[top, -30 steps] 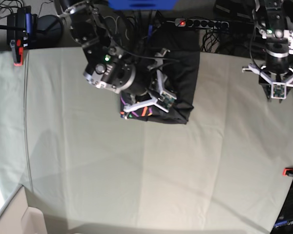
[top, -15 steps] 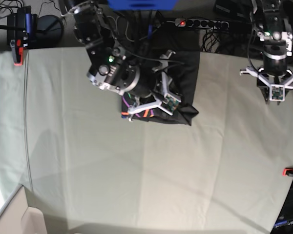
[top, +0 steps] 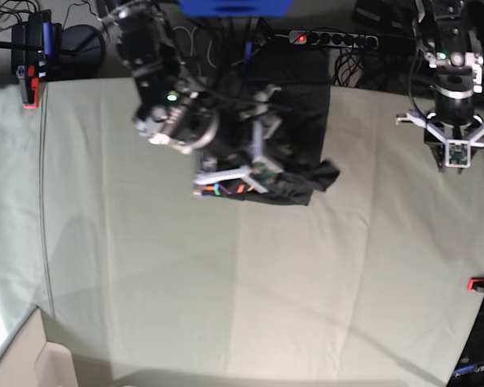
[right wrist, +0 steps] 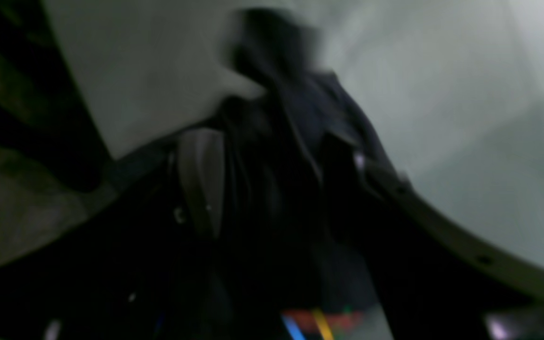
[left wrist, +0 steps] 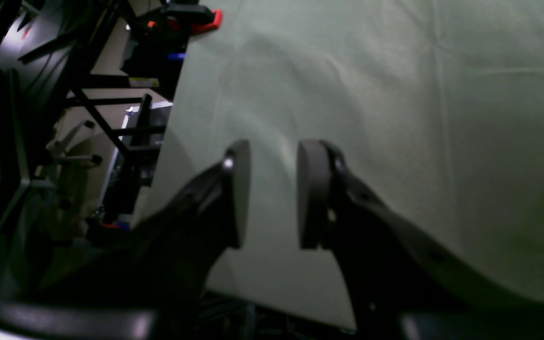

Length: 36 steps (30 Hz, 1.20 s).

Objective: Layout the t-shirt on the table in an organized manner, then fold the t-shirt properly
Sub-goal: 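Fold the held end over the shirt with the right gripper, then release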

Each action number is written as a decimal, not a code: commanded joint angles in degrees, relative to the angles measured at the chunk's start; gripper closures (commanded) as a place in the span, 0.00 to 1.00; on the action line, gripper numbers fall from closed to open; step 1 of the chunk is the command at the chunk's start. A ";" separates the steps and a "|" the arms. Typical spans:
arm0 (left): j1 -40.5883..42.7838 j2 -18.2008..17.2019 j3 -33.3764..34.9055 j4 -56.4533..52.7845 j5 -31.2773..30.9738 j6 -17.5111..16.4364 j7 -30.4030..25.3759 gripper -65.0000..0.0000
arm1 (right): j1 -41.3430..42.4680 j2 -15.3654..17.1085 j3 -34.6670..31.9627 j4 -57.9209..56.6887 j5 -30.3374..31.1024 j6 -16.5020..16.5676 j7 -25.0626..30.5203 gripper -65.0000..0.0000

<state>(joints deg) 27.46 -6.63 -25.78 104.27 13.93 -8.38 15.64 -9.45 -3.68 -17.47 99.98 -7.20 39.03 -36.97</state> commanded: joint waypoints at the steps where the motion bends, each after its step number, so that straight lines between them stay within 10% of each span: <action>1: 0.10 -0.36 -0.29 1.18 0.00 0.69 -1.27 0.74 | 0.62 -1.64 0.99 2.30 1.18 0.97 2.11 0.49; 12: 0.01 -0.36 -0.29 0.74 -0.09 0.69 -1.27 0.74 | -0.44 -2.43 14.62 3.53 1.18 0.97 2.38 0.53; 19: -0.87 -0.79 -0.64 0.74 -0.09 0.69 -1.27 0.74 | -0.26 -2.34 16.64 -3.33 1.18 0.97 2.29 0.91; 36: -5.18 1.67 -4.24 -2.95 -0.18 0.69 -1.18 0.73 | -5.36 9.62 -9.82 5.20 1.18 0.97 2.38 1.00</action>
<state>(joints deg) 22.48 -4.27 -29.74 100.29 13.80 -8.47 15.92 -15.29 6.13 -27.42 103.66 -6.70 39.00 -35.94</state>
